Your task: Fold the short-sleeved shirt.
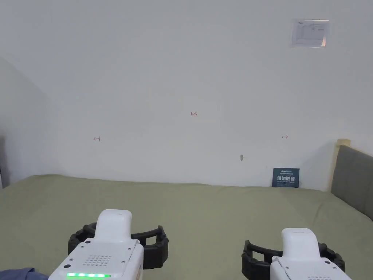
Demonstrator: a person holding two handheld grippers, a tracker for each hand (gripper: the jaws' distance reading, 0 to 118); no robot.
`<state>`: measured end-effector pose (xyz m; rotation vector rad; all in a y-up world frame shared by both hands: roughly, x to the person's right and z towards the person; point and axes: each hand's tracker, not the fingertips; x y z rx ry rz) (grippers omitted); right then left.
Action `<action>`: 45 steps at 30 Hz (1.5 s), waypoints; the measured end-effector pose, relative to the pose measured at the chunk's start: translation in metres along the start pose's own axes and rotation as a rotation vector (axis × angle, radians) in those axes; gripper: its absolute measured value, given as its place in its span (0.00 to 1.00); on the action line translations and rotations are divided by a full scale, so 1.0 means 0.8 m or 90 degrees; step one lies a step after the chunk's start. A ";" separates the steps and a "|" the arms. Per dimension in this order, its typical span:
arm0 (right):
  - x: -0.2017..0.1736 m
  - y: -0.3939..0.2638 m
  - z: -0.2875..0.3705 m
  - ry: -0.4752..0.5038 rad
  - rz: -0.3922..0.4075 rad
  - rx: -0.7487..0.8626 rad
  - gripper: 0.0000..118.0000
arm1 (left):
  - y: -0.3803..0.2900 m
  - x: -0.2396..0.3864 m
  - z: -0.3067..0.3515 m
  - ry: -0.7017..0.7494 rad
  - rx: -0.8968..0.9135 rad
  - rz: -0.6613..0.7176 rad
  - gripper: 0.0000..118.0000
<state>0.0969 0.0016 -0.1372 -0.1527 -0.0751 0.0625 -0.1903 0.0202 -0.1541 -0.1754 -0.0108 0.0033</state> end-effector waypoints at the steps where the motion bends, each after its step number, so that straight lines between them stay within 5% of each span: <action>1: 0.000 0.000 0.000 0.001 0.002 0.000 1.00 | 0.000 0.000 0.000 0.001 0.001 0.000 1.00; 6: -0.005 0.002 0.001 -0.006 0.026 0.003 1.00 | 0.002 -0.004 0.002 -0.002 0.009 0.008 1.00; 9: -0.025 0.009 -0.001 -0.044 0.184 0.031 1.00 | 0.002 -0.023 -0.003 -0.057 -0.014 0.128 1.00; 12: -0.064 0.002 -0.009 -0.099 0.518 0.033 1.00 | -0.024 -0.070 -0.029 -0.156 -0.116 0.465 1.00; 15: -0.092 -0.023 -0.014 -0.135 0.919 0.055 1.00 | -0.095 -0.112 -0.062 -0.252 -0.223 0.855 1.00; 17: -0.094 -0.054 -0.021 -0.126 1.058 0.064 1.00 | -0.148 -0.119 -0.072 -0.298 -0.250 1.093 1.00; 19: -0.095 -0.059 -0.021 -0.073 1.083 0.054 1.00 | -0.174 -0.112 -0.075 -0.312 -0.270 1.179 1.00; 21: -0.085 -0.041 -0.020 -0.057 0.945 0.070 1.00 | -0.162 -0.111 -0.072 -0.253 -0.274 1.055 1.00; 23: -0.072 -0.016 -0.020 -0.056 0.740 0.053 1.00 | -0.121 -0.101 -0.063 -0.233 -0.221 0.836 1.00; 26: -0.027 0.030 -0.013 -0.010 0.205 0.043 1.00 | -0.044 -0.067 -0.046 -0.177 -0.136 0.424 1.00; 28: 0.008 0.034 -0.014 0.046 -0.053 0.024 1.00 | -0.009 -0.025 -0.028 -0.088 -0.045 0.102 1.00; 30: 0.031 0.025 -0.018 0.058 -0.194 0.002 1.00 | -0.001 0.010 -0.013 0.008 0.038 -0.099 1.00; 32: 0.034 0.018 -0.019 0.028 -0.179 0.004 1.00 | -0.002 0.024 -0.006 0.034 0.084 -0.156 1.00; 36: 0.020 0.012 -0.010 -0.021 -0.044 0.052 1.00 | 0.004 0.013 -0.002 -0.018 0.048 -0.049 1.00; 45: 0.014 0.014 -0.006 -0.018 -0.022 0.053 1.00 | 0.008 -0.003 -0.008 -0.014 0.032 -0.015 1.00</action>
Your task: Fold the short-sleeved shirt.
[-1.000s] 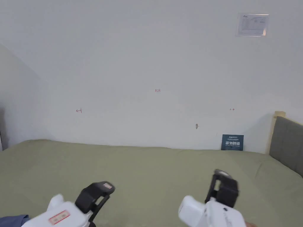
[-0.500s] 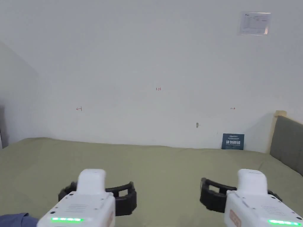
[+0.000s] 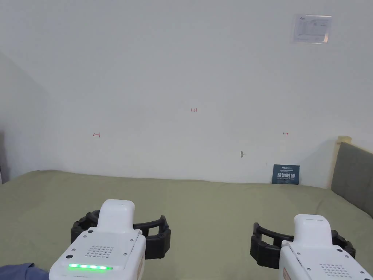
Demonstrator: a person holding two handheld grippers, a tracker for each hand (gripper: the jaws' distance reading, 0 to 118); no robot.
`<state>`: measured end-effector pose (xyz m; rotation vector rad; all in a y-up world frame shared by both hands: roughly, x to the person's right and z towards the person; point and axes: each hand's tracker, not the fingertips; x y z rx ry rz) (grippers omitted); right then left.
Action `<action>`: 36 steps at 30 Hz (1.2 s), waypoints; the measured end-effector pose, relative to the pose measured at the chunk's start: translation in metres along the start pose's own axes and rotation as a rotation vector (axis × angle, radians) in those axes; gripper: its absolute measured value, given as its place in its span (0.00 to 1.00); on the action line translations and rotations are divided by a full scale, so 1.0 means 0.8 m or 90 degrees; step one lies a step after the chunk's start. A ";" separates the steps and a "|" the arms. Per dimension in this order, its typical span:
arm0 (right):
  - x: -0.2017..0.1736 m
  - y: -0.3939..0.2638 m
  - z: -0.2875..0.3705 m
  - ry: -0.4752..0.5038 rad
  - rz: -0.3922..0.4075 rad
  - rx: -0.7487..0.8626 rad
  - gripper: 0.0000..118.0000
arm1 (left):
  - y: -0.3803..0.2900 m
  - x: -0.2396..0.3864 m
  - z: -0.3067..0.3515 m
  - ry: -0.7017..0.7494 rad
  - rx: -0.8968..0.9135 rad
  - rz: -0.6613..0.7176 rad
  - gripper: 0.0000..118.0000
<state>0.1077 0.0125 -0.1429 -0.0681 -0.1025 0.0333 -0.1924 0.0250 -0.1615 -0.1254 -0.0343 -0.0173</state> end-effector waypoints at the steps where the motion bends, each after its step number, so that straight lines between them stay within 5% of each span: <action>1: -0.001 -0.001 0.001 0.000 0.001 0.003 1.00 | 0.001 0.002 0.002 -0.003 0.002 -0.001 1.00; 9: -0.010 -0.005 0.009 0.014 0.033 0.037 1.00 | 0.002 0.002 0.001 -0.004 -0.003 0.002 1.00; 36: -0.004 -0.003 0.001 0.018 0.018 0.002 1.00 | 0.003 -0.001 0.002 -0.001 -0.004 0.011 1.00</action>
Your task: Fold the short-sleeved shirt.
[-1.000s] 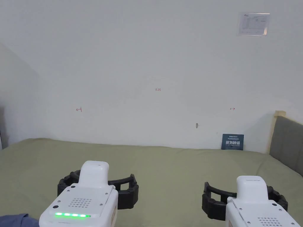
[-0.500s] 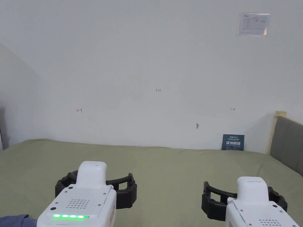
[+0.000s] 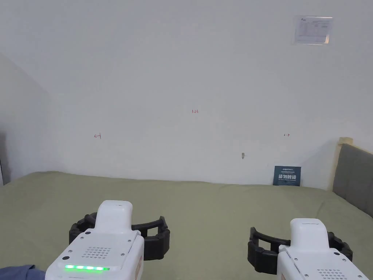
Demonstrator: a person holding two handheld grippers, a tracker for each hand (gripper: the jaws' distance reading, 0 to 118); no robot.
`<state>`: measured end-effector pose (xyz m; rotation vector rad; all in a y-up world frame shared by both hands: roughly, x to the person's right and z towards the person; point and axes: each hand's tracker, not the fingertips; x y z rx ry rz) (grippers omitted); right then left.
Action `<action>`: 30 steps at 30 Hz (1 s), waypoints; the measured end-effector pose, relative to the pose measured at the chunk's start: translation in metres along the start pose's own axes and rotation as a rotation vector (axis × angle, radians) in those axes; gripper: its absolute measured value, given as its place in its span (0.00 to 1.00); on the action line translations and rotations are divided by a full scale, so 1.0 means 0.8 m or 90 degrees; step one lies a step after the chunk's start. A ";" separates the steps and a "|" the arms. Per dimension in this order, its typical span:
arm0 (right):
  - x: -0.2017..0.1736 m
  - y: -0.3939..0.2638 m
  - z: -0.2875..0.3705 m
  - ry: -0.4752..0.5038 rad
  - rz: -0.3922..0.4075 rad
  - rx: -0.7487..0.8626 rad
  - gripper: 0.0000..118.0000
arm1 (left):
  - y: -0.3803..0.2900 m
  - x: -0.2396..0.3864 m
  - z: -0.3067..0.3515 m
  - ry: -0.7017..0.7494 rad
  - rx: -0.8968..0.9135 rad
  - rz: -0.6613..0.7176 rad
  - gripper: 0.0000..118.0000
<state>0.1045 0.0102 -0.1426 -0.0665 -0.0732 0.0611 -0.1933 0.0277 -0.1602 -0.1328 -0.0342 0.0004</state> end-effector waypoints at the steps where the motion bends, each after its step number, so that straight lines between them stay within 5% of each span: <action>1: 0.000 0.000 0.000 0.003 0.003 -0.002 1.00 | 0.000 0.000 0.000 0.000 0.000 0.000 1.00; 21: -0.001 0.004 -0.002 0.000 0.005 0.001 0.96 | 0.003 -0.001 -0.004 0.003 -0.015 -0.001 1.00; 22: -0.002 0.004 -0.001 0.002 0.008 0.000 0.78 | 0.003 0.000 -0.004 -0.001 -0.018 -0.005 0.84; 23: -0.003 0.004 0.000 0.001 0.010 0.002 0.50 | 0.004 0.000 -0.005 -0.001 -0.025 -0.007 0.51; 24: -0.004 0.003 -0.001 -0.003 0.012 0.000 0.09 | 0.004 -0.001 -0.011 -0.001 -0.041 -0.008 0.07; 25: -0.006 0.001 -0.001 -0.008 0.008 0.005 0.00 | 0.002 -0.001 -0.014 0.006 -0.040 0.005 0.00; 30: -0.008 -0.001 0.001 -0.012 0.021 -0.006 0.00 | -0.004 -0.003 -0.017 -0.006 -0.058 0.003 0.00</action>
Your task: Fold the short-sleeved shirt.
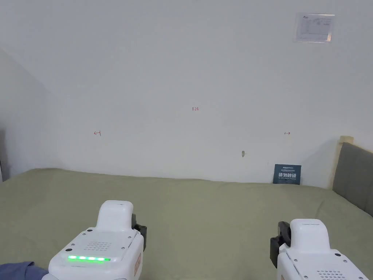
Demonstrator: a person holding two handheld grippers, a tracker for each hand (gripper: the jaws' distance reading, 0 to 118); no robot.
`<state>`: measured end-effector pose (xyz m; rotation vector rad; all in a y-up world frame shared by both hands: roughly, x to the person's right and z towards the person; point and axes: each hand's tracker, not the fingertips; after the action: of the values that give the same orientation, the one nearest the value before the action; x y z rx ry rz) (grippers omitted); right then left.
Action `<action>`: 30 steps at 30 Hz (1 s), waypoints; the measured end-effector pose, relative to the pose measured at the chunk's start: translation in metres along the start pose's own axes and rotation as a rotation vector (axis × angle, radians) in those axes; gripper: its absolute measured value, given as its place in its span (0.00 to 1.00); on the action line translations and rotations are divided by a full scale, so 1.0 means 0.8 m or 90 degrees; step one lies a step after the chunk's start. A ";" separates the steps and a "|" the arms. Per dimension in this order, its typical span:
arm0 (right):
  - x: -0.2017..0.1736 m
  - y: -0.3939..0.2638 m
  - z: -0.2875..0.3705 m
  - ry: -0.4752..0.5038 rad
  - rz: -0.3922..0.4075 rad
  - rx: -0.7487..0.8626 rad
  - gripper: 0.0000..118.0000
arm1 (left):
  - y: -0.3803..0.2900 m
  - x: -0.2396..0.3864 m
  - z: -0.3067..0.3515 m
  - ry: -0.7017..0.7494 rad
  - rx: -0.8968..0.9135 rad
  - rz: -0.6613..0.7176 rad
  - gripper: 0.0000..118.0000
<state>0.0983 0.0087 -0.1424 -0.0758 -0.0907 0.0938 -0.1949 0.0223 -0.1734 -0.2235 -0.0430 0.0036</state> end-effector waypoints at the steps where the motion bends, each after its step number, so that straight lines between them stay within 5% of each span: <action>1: 0.000 -0.001 0.001 -0.003 0.005 0.003 0.00 | 0.000 0.000 0.000 0.001 0.000 0.000 0.00; 9: 0.003 -0.002 -0.008 -0.005 -0.008 -0.016 0.00 | -0.005 -0.022 0.001 0.012 0.005 0.008 0.00; 14: -0.034 -0.007 -0.026 0.035 -0.006 -0.036 0.00 | -0.012 -0.082 0.008 0.071 -0.014 0.021 0.00; 25: -0.254 -0.011 -0.070 0.294 -0.013 -0.037 0.00 | -0.034 -0.279 0.083 0.324 -0.039 0.060 0.00; 30: -0.313 -0.019 -0.079 0.342 -0.004 -0.052 0.00 | -0.048 -0.330 0.106 0.377 -0.059 0.080 0.00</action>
<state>-0.1430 -0.0350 -0.2256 -0.1794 0.4415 0.0605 -0.4624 0.0014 -0.0937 -0.3127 0.5612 0.0599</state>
